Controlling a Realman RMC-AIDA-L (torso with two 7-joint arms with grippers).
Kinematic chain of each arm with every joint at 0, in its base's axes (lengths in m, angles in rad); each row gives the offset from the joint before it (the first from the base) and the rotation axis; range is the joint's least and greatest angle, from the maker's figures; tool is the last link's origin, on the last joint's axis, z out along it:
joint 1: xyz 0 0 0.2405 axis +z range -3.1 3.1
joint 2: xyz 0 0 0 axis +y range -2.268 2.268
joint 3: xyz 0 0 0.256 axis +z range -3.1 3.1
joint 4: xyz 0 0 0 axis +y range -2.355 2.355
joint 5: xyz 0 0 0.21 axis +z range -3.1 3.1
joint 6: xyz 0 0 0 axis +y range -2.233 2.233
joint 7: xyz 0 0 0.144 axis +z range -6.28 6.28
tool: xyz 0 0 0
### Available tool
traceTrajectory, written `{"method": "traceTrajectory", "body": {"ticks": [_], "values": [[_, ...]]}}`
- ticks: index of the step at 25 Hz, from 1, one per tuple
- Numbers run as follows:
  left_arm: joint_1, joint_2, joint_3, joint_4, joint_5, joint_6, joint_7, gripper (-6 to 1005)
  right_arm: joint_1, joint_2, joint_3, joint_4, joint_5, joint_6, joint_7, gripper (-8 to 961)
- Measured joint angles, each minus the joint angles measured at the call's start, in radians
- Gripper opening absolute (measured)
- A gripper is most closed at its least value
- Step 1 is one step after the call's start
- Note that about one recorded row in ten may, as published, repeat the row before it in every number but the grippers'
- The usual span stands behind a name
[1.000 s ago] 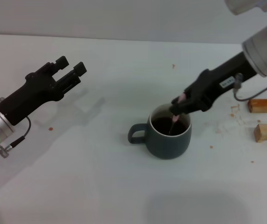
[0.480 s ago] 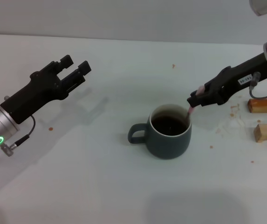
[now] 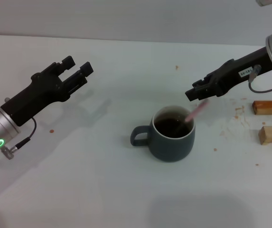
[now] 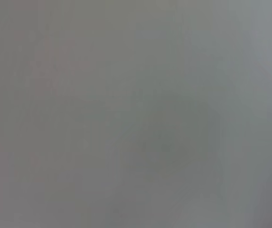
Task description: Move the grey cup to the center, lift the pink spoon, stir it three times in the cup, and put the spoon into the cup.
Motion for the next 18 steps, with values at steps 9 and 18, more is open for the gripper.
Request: {"method": "traceTrajectory", "body": {"ticks": [9,18], "values": [[0.006,-0.001,0.000,0.000,0.000,0.004,0.000,694,-0.011,0.005,0.012,-0.011,0.002,0.006,0.000,475],[0.037,0.018,-0.052,0.000,0.000,0.081,-0.007,694,-0.237,0.054,0.177,-0.210,0.407,0.034,-0.212,534]]}}
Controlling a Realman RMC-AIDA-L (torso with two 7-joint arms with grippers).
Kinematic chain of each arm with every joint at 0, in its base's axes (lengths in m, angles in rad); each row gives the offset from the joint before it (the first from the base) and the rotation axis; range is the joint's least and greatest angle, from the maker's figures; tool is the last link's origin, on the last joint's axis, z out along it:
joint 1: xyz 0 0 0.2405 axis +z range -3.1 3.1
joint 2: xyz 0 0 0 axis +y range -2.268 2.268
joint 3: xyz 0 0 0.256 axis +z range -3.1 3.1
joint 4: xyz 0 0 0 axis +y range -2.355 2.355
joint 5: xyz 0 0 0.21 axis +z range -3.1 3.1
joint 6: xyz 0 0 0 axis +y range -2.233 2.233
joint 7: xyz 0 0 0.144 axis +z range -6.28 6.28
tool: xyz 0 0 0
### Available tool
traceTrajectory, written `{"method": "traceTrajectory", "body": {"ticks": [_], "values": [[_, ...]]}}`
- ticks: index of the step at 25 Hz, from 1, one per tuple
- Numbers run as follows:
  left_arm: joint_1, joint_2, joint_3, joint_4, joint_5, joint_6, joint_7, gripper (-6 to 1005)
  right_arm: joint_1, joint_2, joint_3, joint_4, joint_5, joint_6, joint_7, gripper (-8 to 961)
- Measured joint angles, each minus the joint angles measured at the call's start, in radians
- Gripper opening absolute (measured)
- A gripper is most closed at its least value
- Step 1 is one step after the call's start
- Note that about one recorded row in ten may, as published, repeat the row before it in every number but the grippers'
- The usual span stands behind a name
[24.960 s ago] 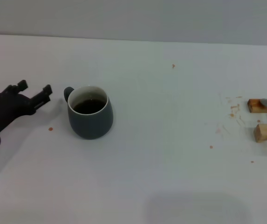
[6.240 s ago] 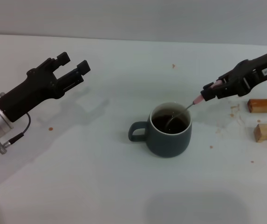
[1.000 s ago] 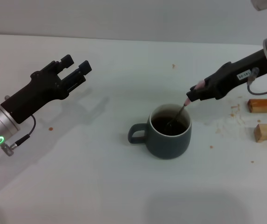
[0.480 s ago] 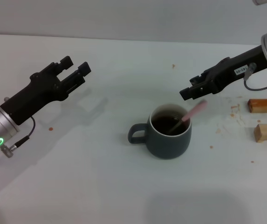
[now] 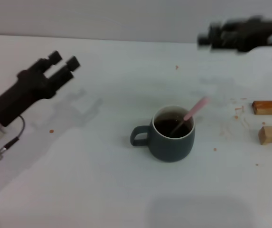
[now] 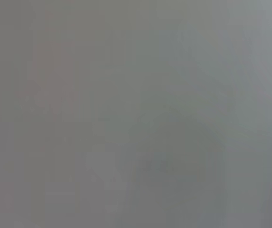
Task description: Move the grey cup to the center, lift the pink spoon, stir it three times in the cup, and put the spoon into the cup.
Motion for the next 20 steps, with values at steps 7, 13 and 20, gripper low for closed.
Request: {"method": "traceTrajectory", "body": {"ticks": [7,13,20], "values": [[0.051,0.016,-0.115,-0.001,0.000,0.088,0.007,694,-0.247,0.008,0.057,0.178,0.617,0.068,-0.529,534],[0.173,-0.015,-0.443,-0.062,-0.001,0.108,0.060,694,-0.334,0.008,0.153,0.559,1.111,0.041,-1.003,533],[0.240,-0.080,-0.639,-0.115,-0.001,0.106,0.251,694,-0.344,0.010,0.230,0.856,1.418,-0.035,-1.388,533]]}}
